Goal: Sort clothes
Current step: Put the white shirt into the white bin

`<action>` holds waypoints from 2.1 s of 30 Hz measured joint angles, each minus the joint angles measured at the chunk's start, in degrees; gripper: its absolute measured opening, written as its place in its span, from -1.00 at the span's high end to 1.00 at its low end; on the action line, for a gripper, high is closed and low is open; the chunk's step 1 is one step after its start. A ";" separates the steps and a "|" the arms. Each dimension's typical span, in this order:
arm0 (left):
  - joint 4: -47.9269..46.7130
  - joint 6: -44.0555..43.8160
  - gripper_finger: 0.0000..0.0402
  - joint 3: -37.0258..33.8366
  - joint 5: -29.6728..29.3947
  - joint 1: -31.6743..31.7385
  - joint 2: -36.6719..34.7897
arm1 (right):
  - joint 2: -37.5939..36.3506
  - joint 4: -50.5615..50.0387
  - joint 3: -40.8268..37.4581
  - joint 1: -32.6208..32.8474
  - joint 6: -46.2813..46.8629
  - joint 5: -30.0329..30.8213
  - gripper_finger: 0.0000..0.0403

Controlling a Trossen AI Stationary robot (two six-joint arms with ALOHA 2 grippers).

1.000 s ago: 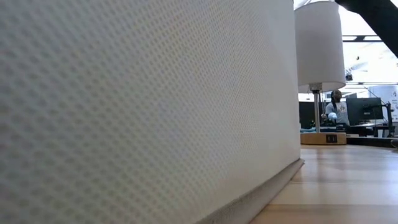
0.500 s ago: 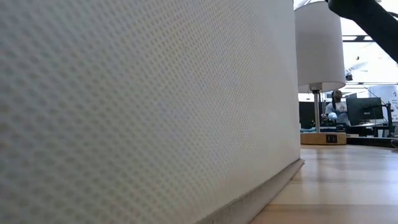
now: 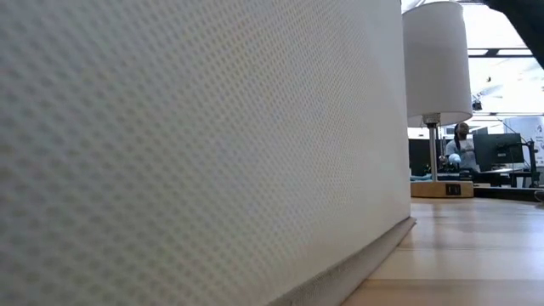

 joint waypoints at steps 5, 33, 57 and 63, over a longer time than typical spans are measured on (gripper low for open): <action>0.04 0.02 1.00 0.01 0.01 -0.01 0.00 | -0.67 -5.68 -1.60 4.65 3.73 6.25 -0.25; 0.07 0.00 1.00 0.01 -0.01 0.01 -0.02 | -32.11 67.81 -86.19 14.04 8.86 19.74 -0.25; -0.03 -0.11 1.00 0.01 0.60 -0.06 0.00 | -30.01 91.42 -67.90 13.35 -16.36 21.83 -0.25; -0.03 -0.09 1.00 0.01 0.36 -0.06 0.00 | -23.69 92.19 -64.37 12.43 -7.02 14.21 -0.25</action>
